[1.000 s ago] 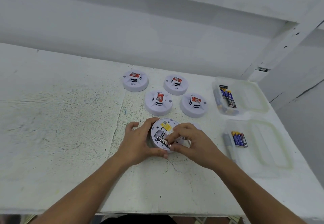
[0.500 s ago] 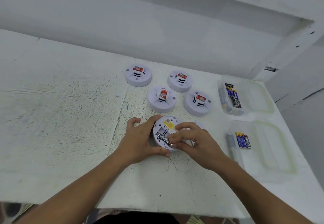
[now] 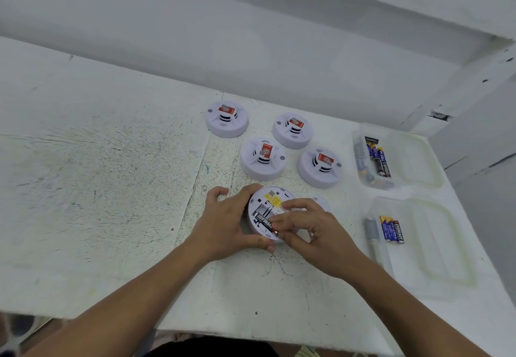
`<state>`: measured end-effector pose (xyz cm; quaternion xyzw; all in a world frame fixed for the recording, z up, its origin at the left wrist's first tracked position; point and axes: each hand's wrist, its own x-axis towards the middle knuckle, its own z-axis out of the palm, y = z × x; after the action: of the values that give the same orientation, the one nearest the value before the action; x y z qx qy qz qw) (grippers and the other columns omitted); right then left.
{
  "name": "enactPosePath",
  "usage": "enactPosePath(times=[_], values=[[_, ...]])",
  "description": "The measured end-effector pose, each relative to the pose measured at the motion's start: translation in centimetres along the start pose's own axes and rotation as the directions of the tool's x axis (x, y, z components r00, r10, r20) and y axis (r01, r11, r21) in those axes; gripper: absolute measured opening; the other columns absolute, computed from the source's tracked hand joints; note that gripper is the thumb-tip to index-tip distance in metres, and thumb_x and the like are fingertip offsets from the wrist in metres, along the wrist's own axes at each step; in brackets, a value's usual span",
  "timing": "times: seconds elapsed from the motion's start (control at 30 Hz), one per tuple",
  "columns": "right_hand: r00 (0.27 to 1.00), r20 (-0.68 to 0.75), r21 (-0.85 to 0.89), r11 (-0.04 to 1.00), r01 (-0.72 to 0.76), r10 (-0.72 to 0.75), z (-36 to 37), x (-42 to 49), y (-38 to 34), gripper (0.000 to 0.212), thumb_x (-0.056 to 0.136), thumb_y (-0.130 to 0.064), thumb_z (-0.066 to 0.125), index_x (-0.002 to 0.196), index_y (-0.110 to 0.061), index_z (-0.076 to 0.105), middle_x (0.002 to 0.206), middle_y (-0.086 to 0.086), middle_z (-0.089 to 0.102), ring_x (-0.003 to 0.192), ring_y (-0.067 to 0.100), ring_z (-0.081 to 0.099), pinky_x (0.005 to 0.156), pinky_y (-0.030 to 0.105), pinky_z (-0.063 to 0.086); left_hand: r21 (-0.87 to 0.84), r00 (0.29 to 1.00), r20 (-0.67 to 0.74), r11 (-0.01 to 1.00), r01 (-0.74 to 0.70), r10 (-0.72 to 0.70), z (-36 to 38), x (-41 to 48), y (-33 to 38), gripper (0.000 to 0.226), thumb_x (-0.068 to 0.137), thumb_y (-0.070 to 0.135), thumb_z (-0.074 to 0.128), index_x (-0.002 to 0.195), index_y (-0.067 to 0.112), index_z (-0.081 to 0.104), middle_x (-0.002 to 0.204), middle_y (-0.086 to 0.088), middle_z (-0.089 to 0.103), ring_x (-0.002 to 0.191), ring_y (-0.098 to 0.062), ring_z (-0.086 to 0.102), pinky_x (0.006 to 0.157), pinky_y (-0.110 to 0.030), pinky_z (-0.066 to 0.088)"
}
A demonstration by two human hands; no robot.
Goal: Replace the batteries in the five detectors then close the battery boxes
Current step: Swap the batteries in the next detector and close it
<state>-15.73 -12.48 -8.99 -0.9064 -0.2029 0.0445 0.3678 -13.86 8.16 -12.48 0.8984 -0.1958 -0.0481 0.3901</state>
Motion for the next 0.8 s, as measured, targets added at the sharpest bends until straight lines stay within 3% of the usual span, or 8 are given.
enactPosePath(times=[0.1,0.27,0.43,0.53,0.67,0.8], values=[[1.0,-0.018,0.003,1.0,0.014,-0.014,0.2,-0.3,-0.1,0.025,0.081,-0.025,0.053,0.095,-0.023,0.074,0.103,-0.022,0.069,0.12,-0.001,0.047,0.093,0.02,0.045,0.002,1.0,-0.004,1.0,-0.005,0.005,0.1,0.0,-0.1,0.099,0.045,0.091,0.052,0.126,0.042,0.026,0.102,0.036,0.051,0.098,0.018,0.043,0.106,-0.023,0.007],[0.993,-0.059,-0.09,0.991,0.095,-0.101,1.2,-0.4,-0.3,0.028,0.078,-0.018,0.047,0.088,-0.013,0.073,0.102,-0.011,0.072,0.117,0.006,0.047,0.096,0.011,0.039,0.004,1.0,-0.007,1.0,-0.003,0.003,0.2,0.1,0.0,0.096,0.048,0.09,0.053,0.126,0.04,0.027,0.1,0.037,0.053,0.098,0.009,0.051,0.106,-0.026,0.01],[1.0,-0.017,-0.087,0.996,0.011,-0.012,0.3,0.6,-1.2,0.032,0.075,-0.027,0.045,0.08,-0.018,0.075,0.092,-0.013,0.074,0.107,0.005,0.049,0.087,0.029,0.048,-0.002,1.0,-0.015,1.0,0.006,-0.006,0.1,0.0,0.2,0.096,0.045,0.091,0.052,0.125,0.043,0.028,0.1,0.041,0.048,0.097,0.008,0.051,0.105,-0.023,0.009],[0.992,0.064,-0.078,0.991,-0.106,0.111,-0.7,1.3,-2.4,0.028,0.076,-0.023,0.05,0.085,-0.023,0.077,0.091,-0.014,0.071,0.106,-0.001,0.047,0.09,0.028,0.046,-0.007,1.0,-0.011,1.0,0.017,-0.017,0.1,0.0,0.3,0.098,0.044,0.09,0.055,0.126,0.043,0.031,0.101,0.041,0.049,0.097,0.011,0.052,0.108,-0.028,0.012],[0.932,0.286,-0.065,0.975,-0.213,0.222,-2.9,2.9,-3.8,0.025,0.086,-0.009,0.055,0.092,-0.022,0.076,0.084,-0.021,0.062,0.092,-0.012,0.053,0.078,0.007,0.041,-0.018,0.999,-0.008,0.999,0.042,-0.042,-0.1,0.0,0.5,0.103,0.039,0.089,0.059,0.127,0.043,0.034,0.102,0.041,0.05,0.101,0.024,0.041,0.108,-0.028,0.012],[0.882,0.376,0.059,0.942,-0.331,0.286,-5.5,4.9,-3.1,0.02,0.092,-0.016,0.056,0.098,-0.024,0.073,0.095,-0.016,0.072,0.087,-0.007,0.063,0.076,0.015,0.047,-0.039,0.998,-0.025,0.998,0.055,-0.056,-0.3,-0.1,0.9,0.097,0.04,0.08,0.069,0.124,0.047,0.034,0.094,0.048,0.051,0.104,0.034,0.024,0.103,-0.024,0.012]])
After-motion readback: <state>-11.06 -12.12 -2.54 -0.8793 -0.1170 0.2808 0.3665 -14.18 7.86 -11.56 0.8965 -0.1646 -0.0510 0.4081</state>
